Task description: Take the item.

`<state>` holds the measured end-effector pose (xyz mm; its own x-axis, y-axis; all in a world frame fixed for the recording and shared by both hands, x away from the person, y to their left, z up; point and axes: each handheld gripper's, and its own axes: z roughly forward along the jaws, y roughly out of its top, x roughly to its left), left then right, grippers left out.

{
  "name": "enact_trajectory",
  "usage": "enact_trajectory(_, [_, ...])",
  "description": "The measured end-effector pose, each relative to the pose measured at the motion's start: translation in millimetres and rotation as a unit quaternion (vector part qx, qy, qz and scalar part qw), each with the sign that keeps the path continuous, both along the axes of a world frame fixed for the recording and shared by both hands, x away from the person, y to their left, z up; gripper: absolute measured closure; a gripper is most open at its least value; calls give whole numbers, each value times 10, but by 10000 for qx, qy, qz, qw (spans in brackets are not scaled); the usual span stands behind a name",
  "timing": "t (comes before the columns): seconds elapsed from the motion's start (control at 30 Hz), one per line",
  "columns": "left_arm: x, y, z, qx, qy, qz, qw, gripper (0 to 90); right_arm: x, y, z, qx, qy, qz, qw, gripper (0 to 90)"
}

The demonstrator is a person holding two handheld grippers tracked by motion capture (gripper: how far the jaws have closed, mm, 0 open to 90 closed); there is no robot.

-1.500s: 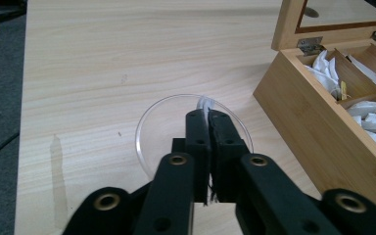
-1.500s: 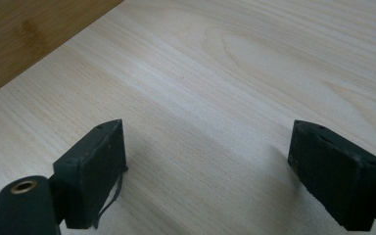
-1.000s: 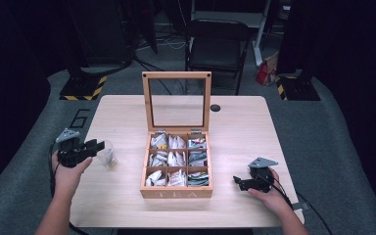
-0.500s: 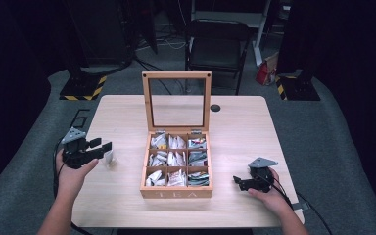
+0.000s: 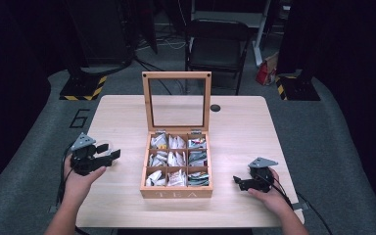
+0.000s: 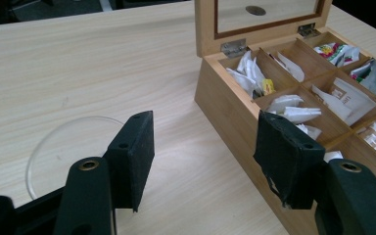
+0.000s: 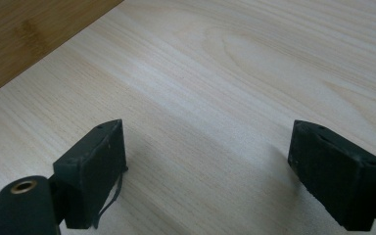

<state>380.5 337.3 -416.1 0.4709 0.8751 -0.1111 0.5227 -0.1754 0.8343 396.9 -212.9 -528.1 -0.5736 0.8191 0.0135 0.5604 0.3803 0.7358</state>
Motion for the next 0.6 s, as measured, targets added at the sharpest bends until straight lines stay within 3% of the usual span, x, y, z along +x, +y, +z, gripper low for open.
enact_trajectory(0.6, [-101, -131, -320, -23, 128, -322, 9994, 361, 0, 1, 0, 4, 3, -3, 10000, 135])
